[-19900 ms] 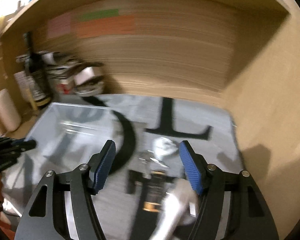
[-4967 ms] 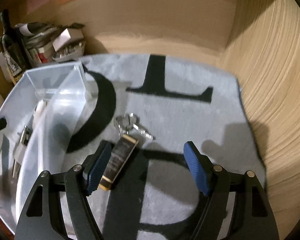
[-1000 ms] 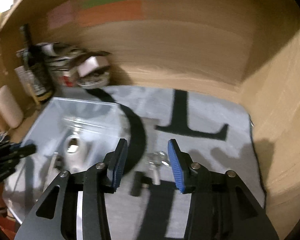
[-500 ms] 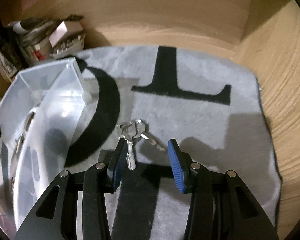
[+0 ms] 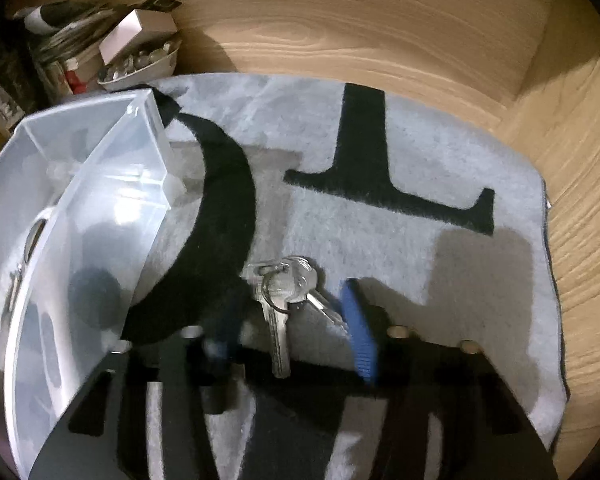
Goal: Organize rigid objects
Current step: 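Move the right tool to the keys on the rug and grasp them, then carry the keys into the clear box and open the right tool, then reach the right tool to the small black adapter and grasp it, then carry the small black adapter into the clear box and open the right tool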
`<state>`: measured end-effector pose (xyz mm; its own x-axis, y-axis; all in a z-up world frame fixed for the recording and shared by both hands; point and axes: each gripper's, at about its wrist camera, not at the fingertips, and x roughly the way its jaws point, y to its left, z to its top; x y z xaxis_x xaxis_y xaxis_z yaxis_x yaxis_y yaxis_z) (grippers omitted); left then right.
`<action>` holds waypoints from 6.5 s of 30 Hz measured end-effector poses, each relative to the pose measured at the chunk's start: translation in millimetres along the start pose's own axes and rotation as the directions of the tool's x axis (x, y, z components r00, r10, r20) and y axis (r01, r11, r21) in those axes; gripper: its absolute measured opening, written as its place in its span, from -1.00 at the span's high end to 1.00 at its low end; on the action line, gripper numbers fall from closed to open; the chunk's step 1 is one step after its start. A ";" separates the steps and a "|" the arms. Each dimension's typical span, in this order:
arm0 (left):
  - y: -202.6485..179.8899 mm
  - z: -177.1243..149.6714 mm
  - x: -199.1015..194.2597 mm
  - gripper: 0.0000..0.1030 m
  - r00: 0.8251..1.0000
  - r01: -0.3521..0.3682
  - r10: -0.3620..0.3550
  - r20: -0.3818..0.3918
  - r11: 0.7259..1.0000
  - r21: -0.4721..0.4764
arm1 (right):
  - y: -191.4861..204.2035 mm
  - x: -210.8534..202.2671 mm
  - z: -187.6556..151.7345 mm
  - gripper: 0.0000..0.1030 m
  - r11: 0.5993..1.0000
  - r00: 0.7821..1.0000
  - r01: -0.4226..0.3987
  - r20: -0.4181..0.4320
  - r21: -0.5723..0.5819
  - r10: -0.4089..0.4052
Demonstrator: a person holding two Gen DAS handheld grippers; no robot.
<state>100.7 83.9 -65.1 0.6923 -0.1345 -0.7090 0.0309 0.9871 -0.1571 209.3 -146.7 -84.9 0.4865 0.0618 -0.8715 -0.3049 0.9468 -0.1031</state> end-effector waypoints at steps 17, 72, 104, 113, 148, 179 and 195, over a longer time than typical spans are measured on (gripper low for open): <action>0.4 1.4 1.4 0.72 1.000 0.001 -0.001 -0.002 1.000 0.003 | -1.0 -17.8 -0.1 0.58 1.000 0.998 -0.002 0.071 0.031 0.000; 0.0 1.4 1.1 0.72 1.000 0.001 -0.001 -0.001 1.000 0.000 | 108.3 -85.9 -12.3 0.58 0.945 0.952 -0.189 0.184 -0.267 0.243; 0.3 1.3 0.0 0.71 1.000 0.001 -0.001 0.000 1.000 -0.002 | 48.4 -114.8 -4.8 -0.37 0.992 0.935 -0.090 0.336 -0.085 0.113; 0.5 1.3 0.0 0.71 1.000 0.002 -0.002 -0.001 1.000 -0.002 | 9.3 -90.4 -13.4 -0.37 0.999 0.964 -0.037 0.265 0.024 0.030; 0.5 1.2 -0.6 0.71 1.000 0.002 -0.002 -0.001 1.000 -0.003 | 12.7 -39.8 -36.1 0.54 0.997 0.993 -0.071 0.095 -0.007 0.071; -0.4 1.2 -0.6 0.71 1.000 0.000 0.000 -0.001 1.000 -0.003 | 72.0 -112.3 -8.2 0.54 0.973 0.930 -0.155 0.307 -0.173 0.203; -0.2 1.3 -1.0 0.71 1.000 0.000 0.000 -0.002 1.000 -0.004 | 112.5 -77.1 -17.2 0.54 0.938 0.953 -0.207 0.160 -0.279 0.258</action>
<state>100.9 84.0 -63.4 0.6910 -0.1349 -0.7101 0.0281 0.9867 -0.1601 123.3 -50.4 -37.6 0.5158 0.3532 -0.7805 -0.6147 0.7872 -0.0500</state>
